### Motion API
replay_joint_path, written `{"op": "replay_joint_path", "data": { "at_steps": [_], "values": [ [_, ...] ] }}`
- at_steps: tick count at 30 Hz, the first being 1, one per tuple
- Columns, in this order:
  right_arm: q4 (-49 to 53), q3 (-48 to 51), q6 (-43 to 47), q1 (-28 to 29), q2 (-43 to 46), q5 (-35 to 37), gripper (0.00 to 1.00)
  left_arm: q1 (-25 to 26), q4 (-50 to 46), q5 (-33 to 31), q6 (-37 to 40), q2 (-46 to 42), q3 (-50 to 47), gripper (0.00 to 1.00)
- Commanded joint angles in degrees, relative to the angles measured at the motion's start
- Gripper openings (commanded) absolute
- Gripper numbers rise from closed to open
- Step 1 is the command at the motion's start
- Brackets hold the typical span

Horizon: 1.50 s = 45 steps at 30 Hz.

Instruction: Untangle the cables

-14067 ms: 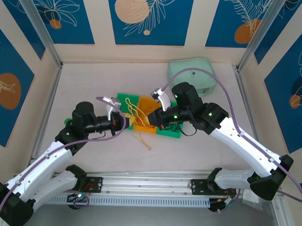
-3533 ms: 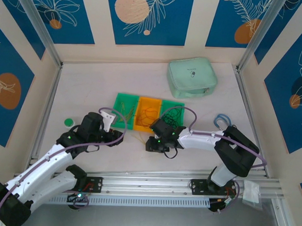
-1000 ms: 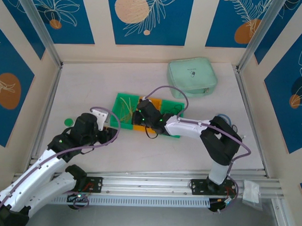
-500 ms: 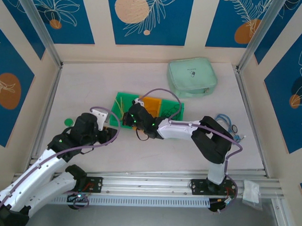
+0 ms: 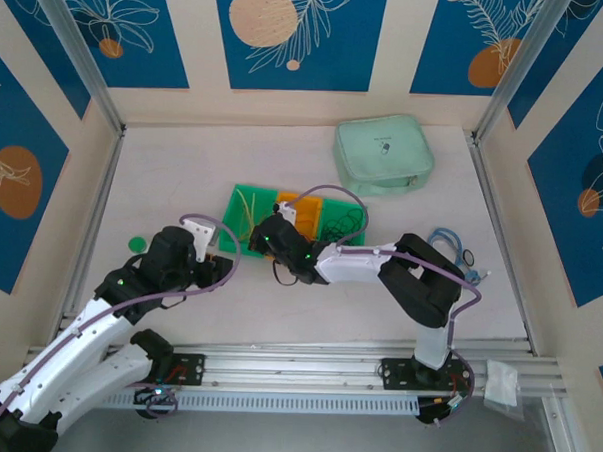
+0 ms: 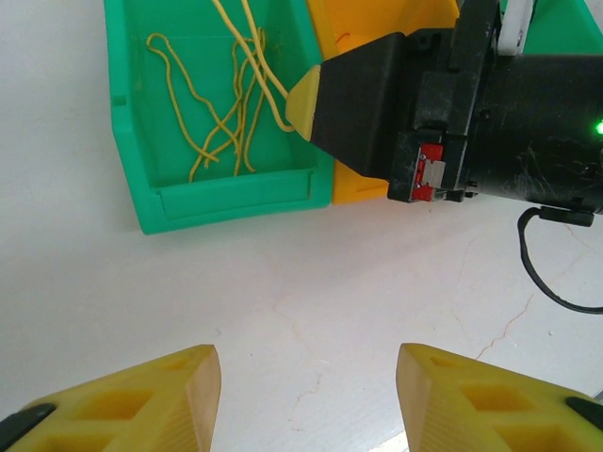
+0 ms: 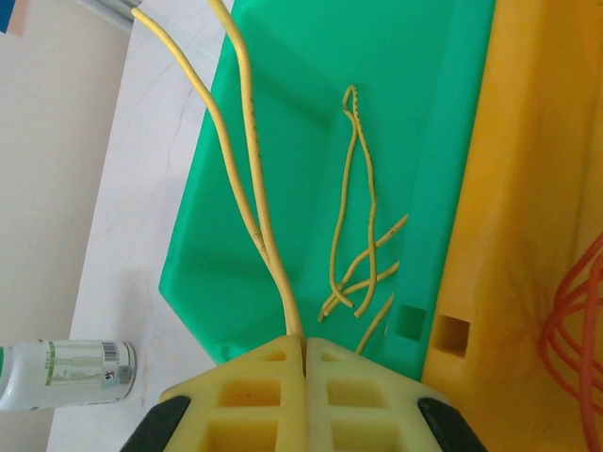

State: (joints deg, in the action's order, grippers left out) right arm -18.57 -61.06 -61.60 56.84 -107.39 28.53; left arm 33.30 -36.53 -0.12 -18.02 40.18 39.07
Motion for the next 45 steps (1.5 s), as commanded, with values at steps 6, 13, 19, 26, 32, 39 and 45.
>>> {"op": "replay_joint_path", "data": {
  "at_steps": [6, 13, 19, 26, 32, 39, 45],
  "values": [
    [-3.71, 0.03, -2.81, 0.88, -2.73, 1.49, 0.04, 0.45, -1.21, -0.93, 0.66, -0.28, 1.4, 0.52],
    [-5.17, 0.76, -3.03, 0.45, -2.95, 0.0, 0.09, 0.41, -1.26, -1.03, 0.59, -0.31, 1.37, 0.52],
    [-5.74, 0.93, -3.33, -0.17, -3.33, -1.36, 0.14, 0.45, -1.22, -1.02, 0.62, -0.25, 1.37, 0.52],
    [-6.02, 1.11, -3.45, -0.59, -3.68, -2.42, 0.14, 0.45, -1.51, -1.2, 0.65, -0.33, 1.36, 0.52],
    [-7.58, 2.15, -0.18, -1.02, -1.47, -3.82, 0.14, 0.43, -1.61, -1.54, 0.66, -0.37, 1.45, 0.52],
    [-6.04, 4.41, 12.1, -2.22, 7.92, -5.95, 0.15, 0.46, -0.96, -1.99, 0.31, -0.39, 1.45, 0.52],
    [0.19, 7.7, 21.74, -3.49, 18.23, -3.69, 0.26, 0.42, 0.37, -2.15, 0.27, -0.44, 1.36, 0.53]
  ]
}}
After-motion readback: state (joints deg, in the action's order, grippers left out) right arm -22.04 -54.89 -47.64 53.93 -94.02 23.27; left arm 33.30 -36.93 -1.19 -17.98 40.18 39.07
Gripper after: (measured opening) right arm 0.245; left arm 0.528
